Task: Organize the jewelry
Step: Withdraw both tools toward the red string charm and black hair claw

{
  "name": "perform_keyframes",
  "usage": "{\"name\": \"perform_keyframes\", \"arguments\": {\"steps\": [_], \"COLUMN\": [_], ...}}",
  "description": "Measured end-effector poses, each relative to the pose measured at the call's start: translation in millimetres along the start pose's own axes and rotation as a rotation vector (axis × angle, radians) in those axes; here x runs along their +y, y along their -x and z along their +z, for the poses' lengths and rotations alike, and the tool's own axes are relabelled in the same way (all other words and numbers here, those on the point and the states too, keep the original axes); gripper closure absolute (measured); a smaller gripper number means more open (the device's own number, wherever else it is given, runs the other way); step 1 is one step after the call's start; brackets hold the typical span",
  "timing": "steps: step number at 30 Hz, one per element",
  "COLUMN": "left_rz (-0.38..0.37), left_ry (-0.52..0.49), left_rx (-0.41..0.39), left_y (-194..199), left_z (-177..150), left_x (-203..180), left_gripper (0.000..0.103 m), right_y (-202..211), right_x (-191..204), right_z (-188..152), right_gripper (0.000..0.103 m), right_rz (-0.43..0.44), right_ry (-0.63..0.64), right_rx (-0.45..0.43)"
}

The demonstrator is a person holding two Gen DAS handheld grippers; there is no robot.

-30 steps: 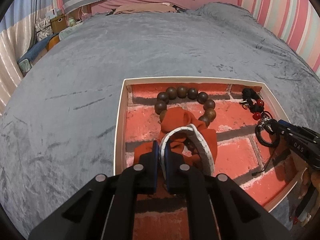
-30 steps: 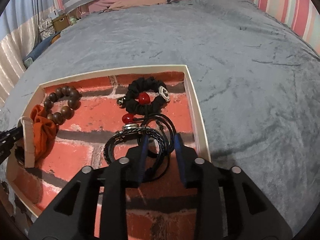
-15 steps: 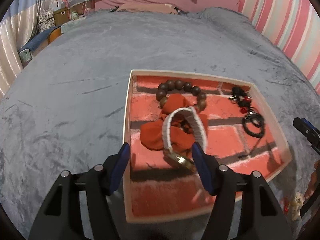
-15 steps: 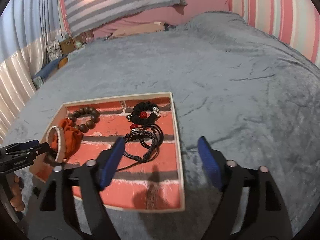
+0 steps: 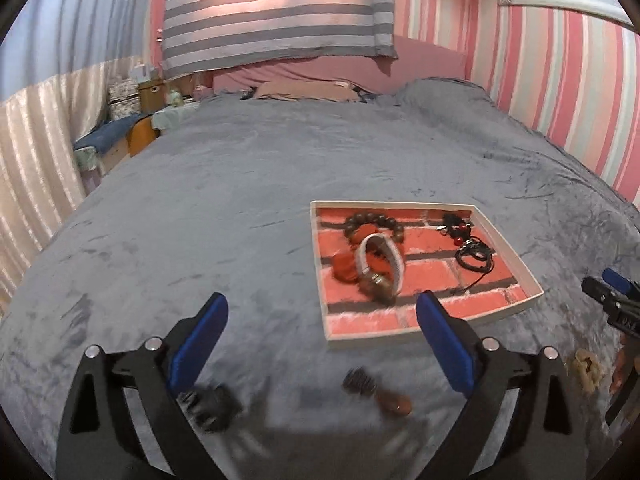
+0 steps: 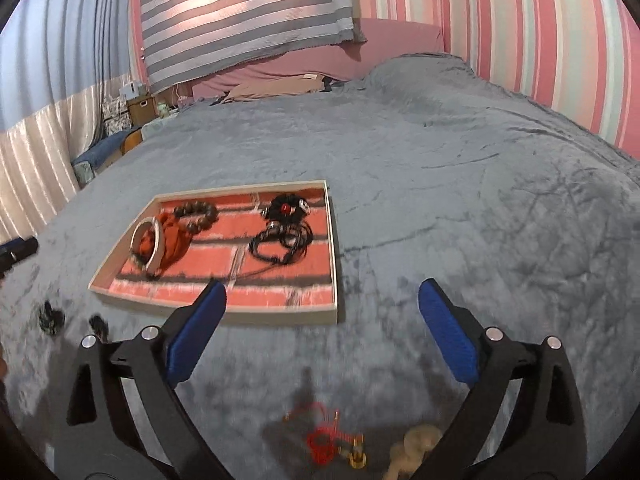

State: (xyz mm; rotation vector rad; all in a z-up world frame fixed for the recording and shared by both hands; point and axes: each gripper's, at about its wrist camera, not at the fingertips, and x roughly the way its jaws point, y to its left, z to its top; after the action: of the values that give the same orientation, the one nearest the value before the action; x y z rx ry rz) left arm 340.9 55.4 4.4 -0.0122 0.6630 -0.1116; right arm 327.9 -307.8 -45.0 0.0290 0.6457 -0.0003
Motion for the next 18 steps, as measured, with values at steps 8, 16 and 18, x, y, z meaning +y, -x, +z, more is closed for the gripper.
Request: {"name": "perform_keyframes", "arguments": {"steps": [8,16,18], "left_rz": [0.062,0.131,0.135], "left_ry": [0.067,0.057,0.05], "left_rx": [-0.01,0.031,0.043], "left_y": [31,19,14], "left_z": [-49,-80,-88], "left_x": [43,59,60], "left_gripper": [0.006,0.006,0.006], "right_y": [14,3,0], "right_x": [10,21,20], "right_z": [-47,-86,-92], "right_gripper": [0.005,0.005,0.005], "right_rz": [-0.037,-0.1,-0.102], "right_ry": [0.002,0.039,0.032], "right_rx": [0.026,0.07,0.077]}}
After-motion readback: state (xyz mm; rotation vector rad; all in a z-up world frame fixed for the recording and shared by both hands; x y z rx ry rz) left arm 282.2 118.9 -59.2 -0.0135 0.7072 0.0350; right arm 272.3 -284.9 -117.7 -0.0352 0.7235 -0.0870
